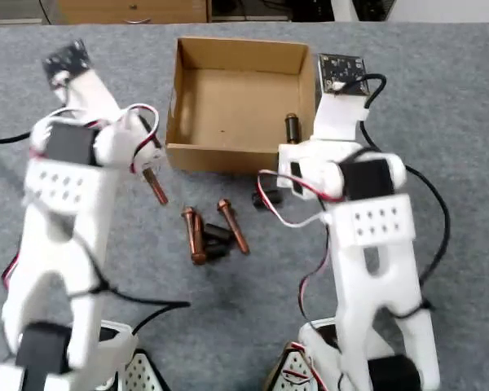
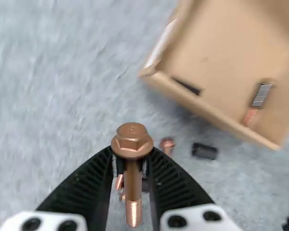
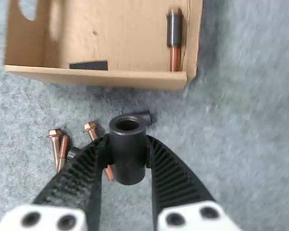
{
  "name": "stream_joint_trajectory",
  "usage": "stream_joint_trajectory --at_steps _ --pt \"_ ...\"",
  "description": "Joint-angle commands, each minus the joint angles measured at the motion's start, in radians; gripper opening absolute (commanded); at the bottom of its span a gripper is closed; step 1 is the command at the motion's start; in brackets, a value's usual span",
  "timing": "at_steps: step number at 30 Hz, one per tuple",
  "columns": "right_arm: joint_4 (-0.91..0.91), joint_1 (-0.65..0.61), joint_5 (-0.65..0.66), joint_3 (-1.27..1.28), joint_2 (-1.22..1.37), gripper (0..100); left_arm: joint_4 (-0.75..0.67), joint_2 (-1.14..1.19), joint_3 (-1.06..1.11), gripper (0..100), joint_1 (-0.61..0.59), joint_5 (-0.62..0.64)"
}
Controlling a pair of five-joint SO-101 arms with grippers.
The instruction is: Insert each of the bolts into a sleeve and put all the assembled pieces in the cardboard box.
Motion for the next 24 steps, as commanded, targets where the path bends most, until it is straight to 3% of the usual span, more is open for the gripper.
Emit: stream_joint_trajectory --at_steps 1,7,12,17,24 --pt "0.008 0.013 0.063 -0.018 -0.153 0.2 0.0 -0.154 -0.071 2 0.028 -0.04" --pt "0.068 0.007 0.098 -0.018 -0.363 0.2 -0.054 -0.343 -0.071 2 0.21 -0.041" --pt "0.132 -0.001 0.101 -0.018 -0.504 0.2 -0.189 -0.424 -0.06 2 0.252 -0.064" --pt "0.184 -0.168 0.163 0.073 -0.624 0.2 -0.287 -0.441 0.014 2 0.353 -0.186" --pt "0.058 -0.275 0.169 0.355 -0.906 0.2 -0.508 -0.573 0.249 2 0.457 -0.265"
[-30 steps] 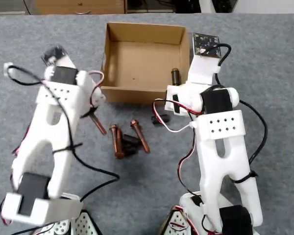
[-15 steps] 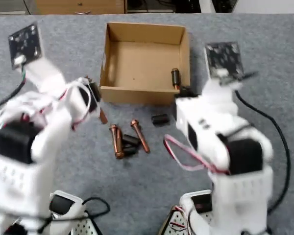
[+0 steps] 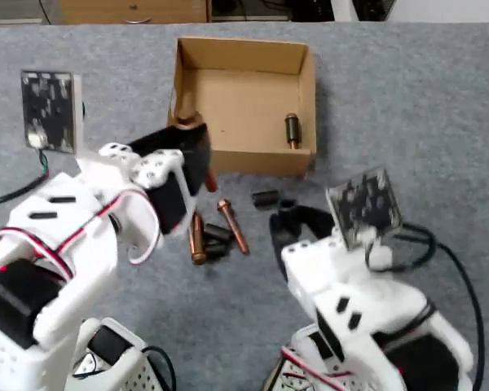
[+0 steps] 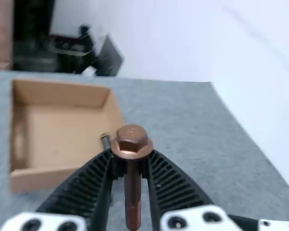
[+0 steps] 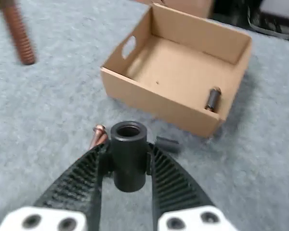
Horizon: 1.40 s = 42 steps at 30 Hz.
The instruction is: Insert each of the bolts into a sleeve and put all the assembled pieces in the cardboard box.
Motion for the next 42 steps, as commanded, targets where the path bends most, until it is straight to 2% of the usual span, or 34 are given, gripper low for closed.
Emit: stream_joint_trajectory --at_steps 1,6,11,17,26,42 --pt "-0.064 -0.053 0.008 0.11 -0.143 0.2 -0.149 -0.097 0.141 2 0.043 -0.034" --pt "-0.068 -0.148 0.006 0.229 -0.283 0.2 -0.244 -0.203 0.327 2 0.072 -0.029" --pt "-0.104 -0.174 0.005 0.314 -0.323 0.2 -0.245 -0.245 0.39 2 0.132 0.0" --pt "-0.198 -0.173 0.002 0.369 -0.323 0.2 -0.245 -0.246 0.396 2 0.143 0.107" --pt "-0.259 -0.176 0.006 0.384 -0.323 0.2 -0.253 -0.246 0.439 2 0.143 0.112" --pt "-0.262 -0.225 0.006 0.38 -0.318 0.2 -0.245 -0.246 0.451 2 0.143 0.114"
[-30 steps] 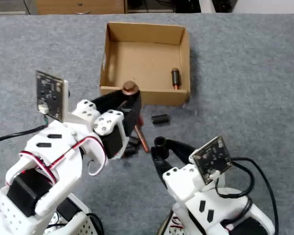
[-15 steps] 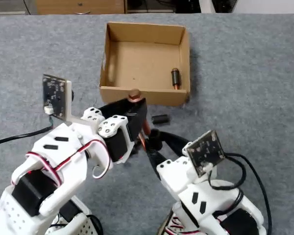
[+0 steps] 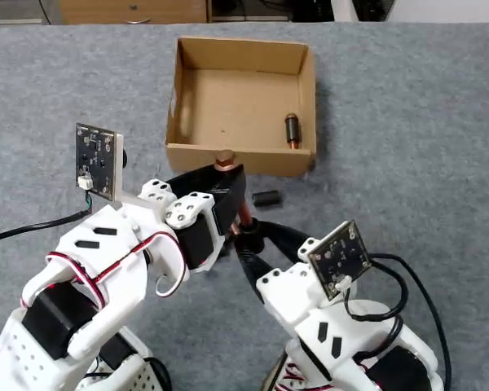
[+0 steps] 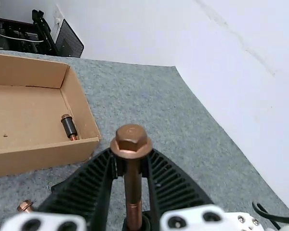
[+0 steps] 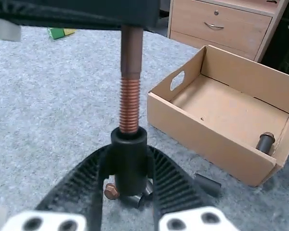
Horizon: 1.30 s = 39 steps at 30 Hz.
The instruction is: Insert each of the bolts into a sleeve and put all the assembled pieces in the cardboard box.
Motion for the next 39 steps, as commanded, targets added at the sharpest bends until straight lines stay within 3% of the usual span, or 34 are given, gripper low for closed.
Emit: stream_joint_trajectory --at_steps 1,5,11,20,39 --pt "-0.04 -0.015 0.006 -0.008 0.001 0.2 -0.015 -0.012 0.002 2 0.014 0.008" --pt "-0.057 -0.01 0.006 -0.004 0.001 0.2 -0.012 -0.012 0.0 2 0.014 0.055" --pt "-0.054 -0.01 0.006 -0.001 0.002 0.2 0.124 -0.012 -0.052 2 0.017 0.107" --pt "-0.046 -0.012 0.006 0.01 -0.004 0.2 0.244 -0.012 -0.103 2 0.133 0.109" --pt "0.071 -0.033 0.083 -0.035 -0.005 0.2 0.239 -0.002 -0.103 2 0.21 0.107"
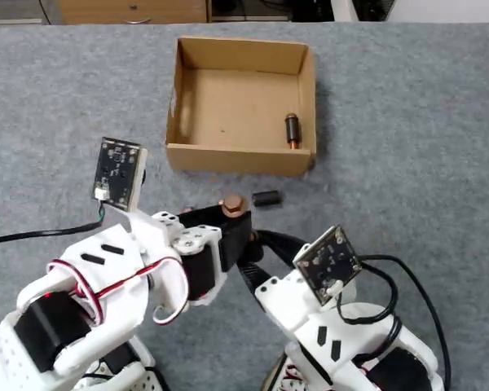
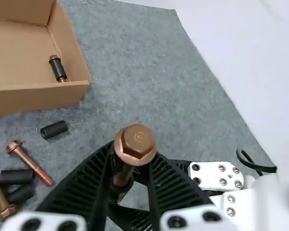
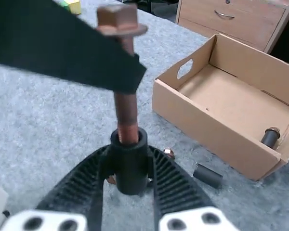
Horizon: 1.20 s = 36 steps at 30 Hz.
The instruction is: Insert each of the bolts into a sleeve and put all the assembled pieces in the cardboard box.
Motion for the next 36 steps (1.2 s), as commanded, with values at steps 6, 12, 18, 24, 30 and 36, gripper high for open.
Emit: stream_joint_trajectory --at_steps 6,12,18,24,30,36 --pt "0.018 -0.01 0.028 -0.073 -0.005 0.2 0.002 -0.005 -0.044 2 0.043 0.011" --pt "0.018 -0.01 0.028 -0.076 -0.005 0.2 0.003 -0.005 -0.044 2 0.043 0.008" --pt "0.031 -0.01 0.028 -0.076 -0.005 0.2 0.005 -0.004 -0.041 16 0.043 0.011" --pt "0.034 -0.007 0.028 -0.077 -0.005 0.2 0.005 -0.005 -0.035 17 0.043 0.011" --pt "0.032 -0.004 0.028 -0.142 -0.005 0.2 0.006 -0.01 -0.025 17 0.035 0.011" --pt "0.054 -0.004 0.028 -0.171 -0.004 0.2 -0.002 -0.01 0.006 17 0.035 0.011"
